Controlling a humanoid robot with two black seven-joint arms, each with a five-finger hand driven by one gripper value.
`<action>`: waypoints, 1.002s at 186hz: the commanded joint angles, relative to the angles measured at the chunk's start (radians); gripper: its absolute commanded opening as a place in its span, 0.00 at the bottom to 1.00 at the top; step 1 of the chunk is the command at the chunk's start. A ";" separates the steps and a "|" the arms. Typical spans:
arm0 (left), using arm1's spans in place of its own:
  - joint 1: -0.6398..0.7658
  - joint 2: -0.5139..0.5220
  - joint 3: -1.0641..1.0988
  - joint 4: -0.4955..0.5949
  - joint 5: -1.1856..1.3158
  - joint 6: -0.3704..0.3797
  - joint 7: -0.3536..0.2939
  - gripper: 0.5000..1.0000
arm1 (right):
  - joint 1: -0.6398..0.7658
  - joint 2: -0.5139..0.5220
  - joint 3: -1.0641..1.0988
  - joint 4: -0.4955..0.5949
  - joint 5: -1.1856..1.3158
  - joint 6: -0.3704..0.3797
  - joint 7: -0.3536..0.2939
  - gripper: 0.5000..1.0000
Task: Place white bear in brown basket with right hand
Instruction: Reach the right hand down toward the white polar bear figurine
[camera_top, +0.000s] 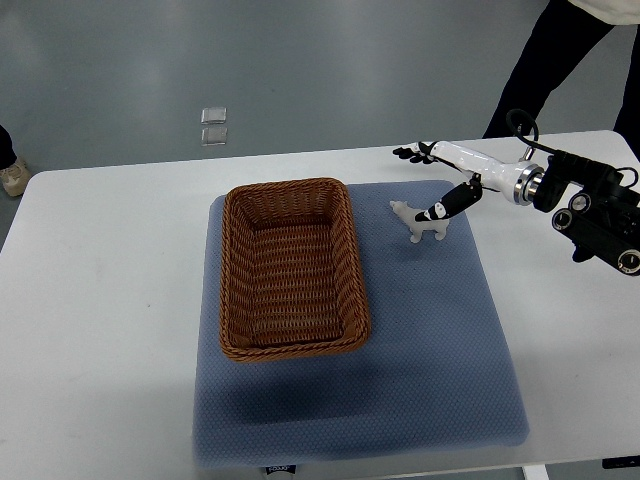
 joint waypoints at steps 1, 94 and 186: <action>0.000 0.000 0.000 0.000 0.000 0.000 0.000 1.00 | 0.001 -0.001 -0.021 0.003 -0.036 0.000 0.000 0.81; 0.000 0.000 0.000 0.000 0.000 0.000 0.000 1.00 | 0.000 -0.006 -0.064 0.002 -0.125 -0.046 -0.025 0.74; 0.000 0.000 0.000 0.000 0.000 0.000 0.000 1.00 | 0.000 -0.006 -0.112 -0.008 -0.155 -0.104 -0.084 0.67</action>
